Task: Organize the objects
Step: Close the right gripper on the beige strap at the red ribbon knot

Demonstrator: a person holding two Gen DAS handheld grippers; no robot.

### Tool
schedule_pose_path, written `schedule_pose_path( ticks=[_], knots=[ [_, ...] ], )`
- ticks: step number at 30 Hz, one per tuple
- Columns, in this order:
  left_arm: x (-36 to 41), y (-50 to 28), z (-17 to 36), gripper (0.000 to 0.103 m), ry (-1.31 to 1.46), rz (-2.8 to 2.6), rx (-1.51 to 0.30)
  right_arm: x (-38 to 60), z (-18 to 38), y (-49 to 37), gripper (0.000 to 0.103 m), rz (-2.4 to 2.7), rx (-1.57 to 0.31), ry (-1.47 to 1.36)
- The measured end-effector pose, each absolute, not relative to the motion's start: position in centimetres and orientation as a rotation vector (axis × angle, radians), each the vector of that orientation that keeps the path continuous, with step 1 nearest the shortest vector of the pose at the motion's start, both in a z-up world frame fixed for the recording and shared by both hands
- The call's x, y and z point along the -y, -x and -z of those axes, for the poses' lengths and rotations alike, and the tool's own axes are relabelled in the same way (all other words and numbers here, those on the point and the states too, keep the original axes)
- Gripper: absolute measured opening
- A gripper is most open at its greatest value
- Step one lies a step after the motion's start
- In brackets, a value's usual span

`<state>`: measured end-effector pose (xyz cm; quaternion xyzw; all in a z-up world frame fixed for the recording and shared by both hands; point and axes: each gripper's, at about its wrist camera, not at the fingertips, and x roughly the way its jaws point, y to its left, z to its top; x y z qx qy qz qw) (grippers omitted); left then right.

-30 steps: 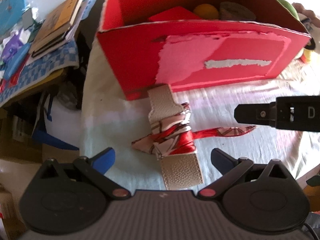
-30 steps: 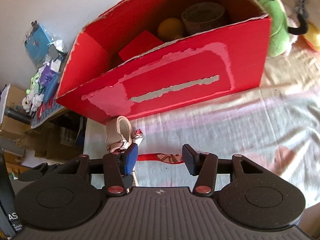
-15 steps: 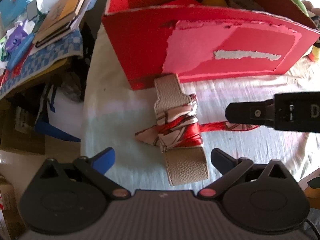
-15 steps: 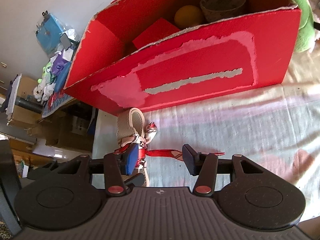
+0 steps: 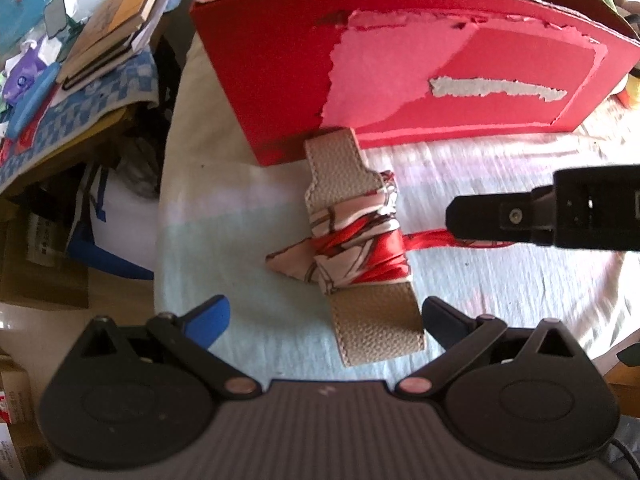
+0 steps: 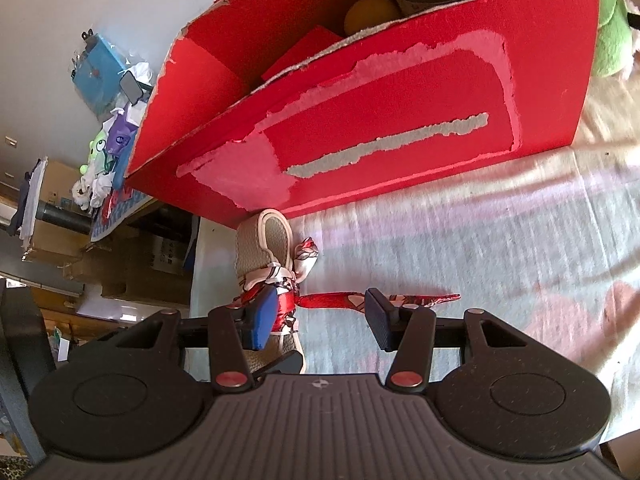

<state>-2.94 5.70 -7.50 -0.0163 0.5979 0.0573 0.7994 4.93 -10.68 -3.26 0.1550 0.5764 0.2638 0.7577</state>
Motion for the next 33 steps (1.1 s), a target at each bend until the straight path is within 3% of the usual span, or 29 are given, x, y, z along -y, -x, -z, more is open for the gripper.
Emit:
schedule_pose_path(
  ticks=[33],
  knots=[
    [-6.7, 1.7, 8.3, 0.101, 0.070, -0.060, -1.266, 9.8, 3.6, -6.1, 0.051, -0.606, -1.254, -0.379]
  ],
)
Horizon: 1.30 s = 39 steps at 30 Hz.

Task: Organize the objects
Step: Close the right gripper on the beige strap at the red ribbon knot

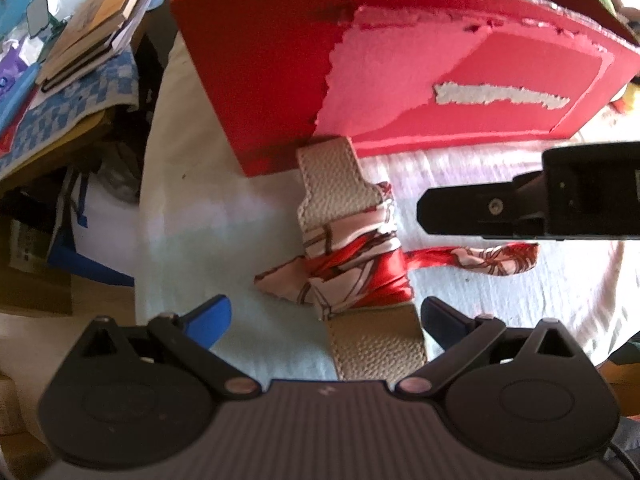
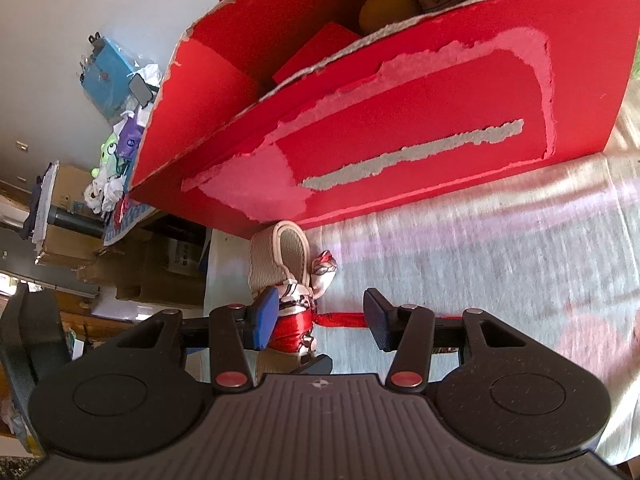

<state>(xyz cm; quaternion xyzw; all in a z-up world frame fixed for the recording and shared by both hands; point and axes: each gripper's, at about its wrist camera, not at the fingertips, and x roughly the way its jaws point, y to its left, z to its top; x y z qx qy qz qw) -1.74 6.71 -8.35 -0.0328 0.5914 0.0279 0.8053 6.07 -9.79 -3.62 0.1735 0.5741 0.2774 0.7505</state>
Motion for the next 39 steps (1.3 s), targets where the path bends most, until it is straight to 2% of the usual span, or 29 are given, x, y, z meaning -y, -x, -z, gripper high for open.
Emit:
schedule_pose_path(
  ticks=[11, 28, 32, 39],
  knots=[
    [-9.1, 3.3, 6.5, 0.103, 0.245, 0.101, -1.155, 12.0, 3.8, -6.6, 0.051, -0.538, -1.231, -0.435],
    [-6.5, 2.2, 7.9, 0.102, 0.198, 0.117, -1.160, 11.5, 6.5, -6.2, 0.051, -0.565, -1.340, -0.520],
    [-6.4, 2.3, 8.0, 0.099, 0.187, 0.117, -1.148, 10.7, 7.8, -6.4, 0.051, -0.617, -1.392, -0.626],
    [-7.0, 1.9, 8.4, 0.090, 0.204, 0.096, -1.146, 8.5, 7.0, -6.0, 0.052, -0.699, -1.333, -0.577]
  ],
)
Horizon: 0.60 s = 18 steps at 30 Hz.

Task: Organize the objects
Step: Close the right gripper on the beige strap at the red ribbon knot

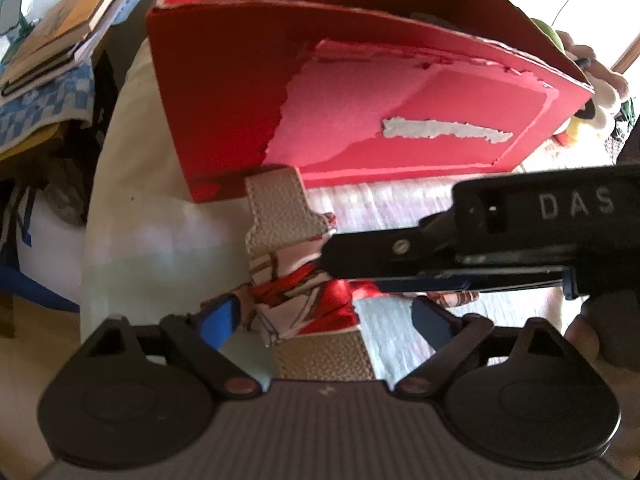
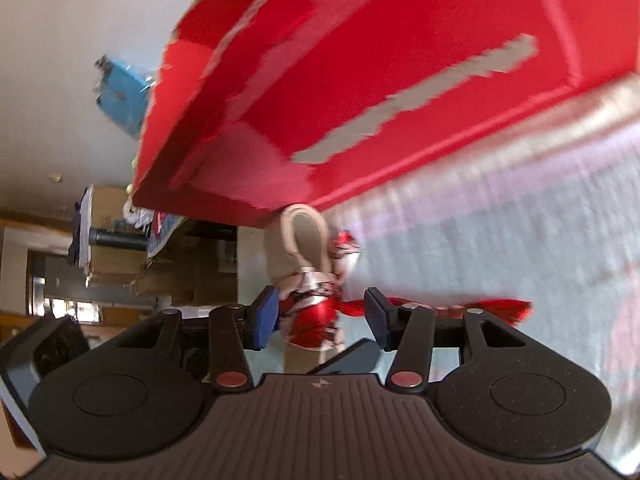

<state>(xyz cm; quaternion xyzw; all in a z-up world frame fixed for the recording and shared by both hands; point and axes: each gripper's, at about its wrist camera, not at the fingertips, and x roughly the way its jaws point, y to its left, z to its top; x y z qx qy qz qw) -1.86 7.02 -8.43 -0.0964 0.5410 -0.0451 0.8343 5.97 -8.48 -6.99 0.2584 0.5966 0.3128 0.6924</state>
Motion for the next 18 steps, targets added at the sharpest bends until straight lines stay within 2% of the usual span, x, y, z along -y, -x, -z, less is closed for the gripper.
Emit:
schedule_pose_path(
  ticks=[1, 7, 18],
  knots=[
    [-7.1, 1.8, 8.6, 0.087, 0.212, 0.097, -1.150, 8.0, 6.8, -5.9, 0.052, -0.715, -1.325, -0.553],
    [-7.3, 1.9, 8.6, 0.082, 0.203, 0.094, -1.127, 5.6, 6.7, -5.7, 0.052, -0.742, -1.290, -0.435],
    [-6.9, 1.7, 8.7, 0.082, 0.132, 0.082, -1.097, 4.7, 7.6, -5.8, 0.049, -0.742, -1.272, -0.389]
  ],
)
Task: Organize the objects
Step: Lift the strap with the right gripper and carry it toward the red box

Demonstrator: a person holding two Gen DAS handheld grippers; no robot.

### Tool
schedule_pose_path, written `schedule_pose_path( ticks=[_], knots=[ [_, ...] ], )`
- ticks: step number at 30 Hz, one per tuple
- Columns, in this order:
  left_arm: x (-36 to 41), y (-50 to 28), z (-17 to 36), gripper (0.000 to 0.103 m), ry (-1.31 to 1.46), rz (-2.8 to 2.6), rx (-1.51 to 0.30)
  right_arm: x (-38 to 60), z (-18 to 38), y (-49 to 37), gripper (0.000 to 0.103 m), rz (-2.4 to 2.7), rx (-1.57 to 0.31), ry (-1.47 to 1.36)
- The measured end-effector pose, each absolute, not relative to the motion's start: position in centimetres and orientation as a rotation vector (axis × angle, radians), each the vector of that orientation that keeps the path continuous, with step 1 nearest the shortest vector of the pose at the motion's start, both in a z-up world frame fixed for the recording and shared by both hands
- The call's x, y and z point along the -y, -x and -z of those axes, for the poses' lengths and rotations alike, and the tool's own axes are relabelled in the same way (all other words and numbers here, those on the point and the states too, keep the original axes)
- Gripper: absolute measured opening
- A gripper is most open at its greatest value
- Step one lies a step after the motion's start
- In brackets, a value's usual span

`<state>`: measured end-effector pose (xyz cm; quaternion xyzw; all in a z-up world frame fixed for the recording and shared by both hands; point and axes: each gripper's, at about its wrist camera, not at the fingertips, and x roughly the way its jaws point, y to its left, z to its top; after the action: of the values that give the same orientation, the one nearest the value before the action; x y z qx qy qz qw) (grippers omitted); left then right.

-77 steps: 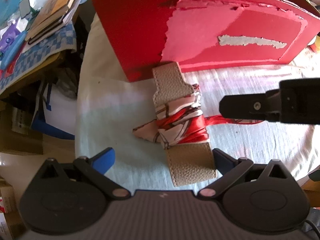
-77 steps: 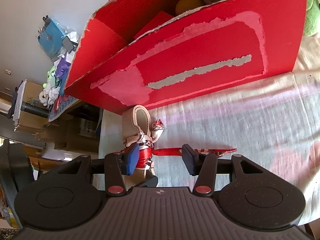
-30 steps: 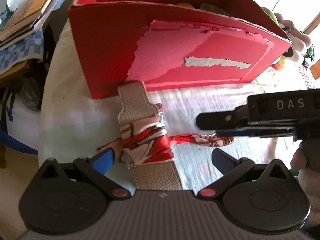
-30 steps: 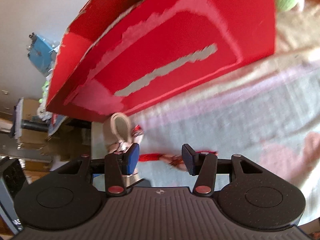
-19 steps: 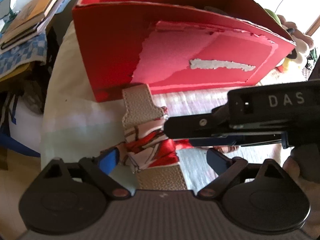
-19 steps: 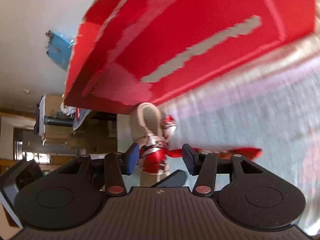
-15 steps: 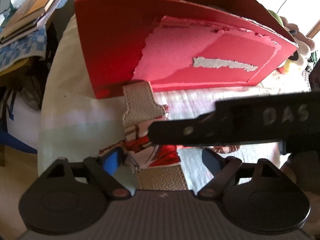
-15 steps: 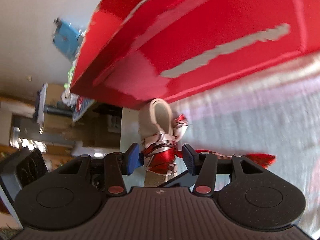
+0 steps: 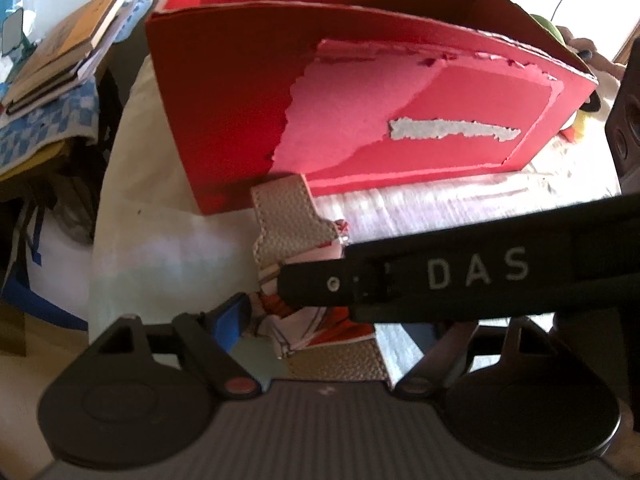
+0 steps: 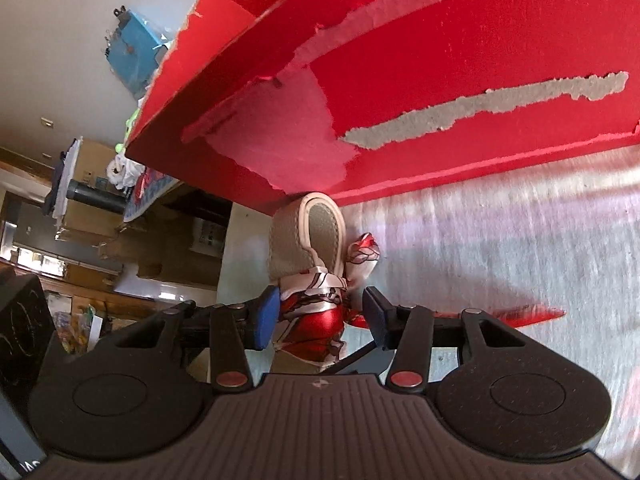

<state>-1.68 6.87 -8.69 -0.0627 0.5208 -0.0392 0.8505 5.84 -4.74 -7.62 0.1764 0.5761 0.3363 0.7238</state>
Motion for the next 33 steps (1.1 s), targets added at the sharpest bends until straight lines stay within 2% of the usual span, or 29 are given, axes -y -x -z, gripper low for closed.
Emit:
schedule_pose_path(
  ticks=[3, 6, 12, 33],
  knots=[
    [-6.8, 1.5, 8.7, 0.081, 0.120, 0.085, -1.096, 4.6, 7.7, -5.9, 0.044, -0.756, -1.272, -0.385],
    [-6.5, 1.4, 8.5, 0.075, 0.098, 0.099, -1.093, 4.4, 7.8, -5.8, 0.041, -0.773, -1.271, -0.380],
    [-5.9, 1.3, 8.6, 0.074, 0.073, 0.108, -1.092, 5.3, 7.6, -5.8, 0.037, -0.780, -1.271, -0.374],
    [-0.4, 2.2, 6.2, 0.071, 0.041, 0.376, -1.113, 13.1, 5.7, -4.8, 0.036, -0.602, -1.289, -0.439]
  ],
)
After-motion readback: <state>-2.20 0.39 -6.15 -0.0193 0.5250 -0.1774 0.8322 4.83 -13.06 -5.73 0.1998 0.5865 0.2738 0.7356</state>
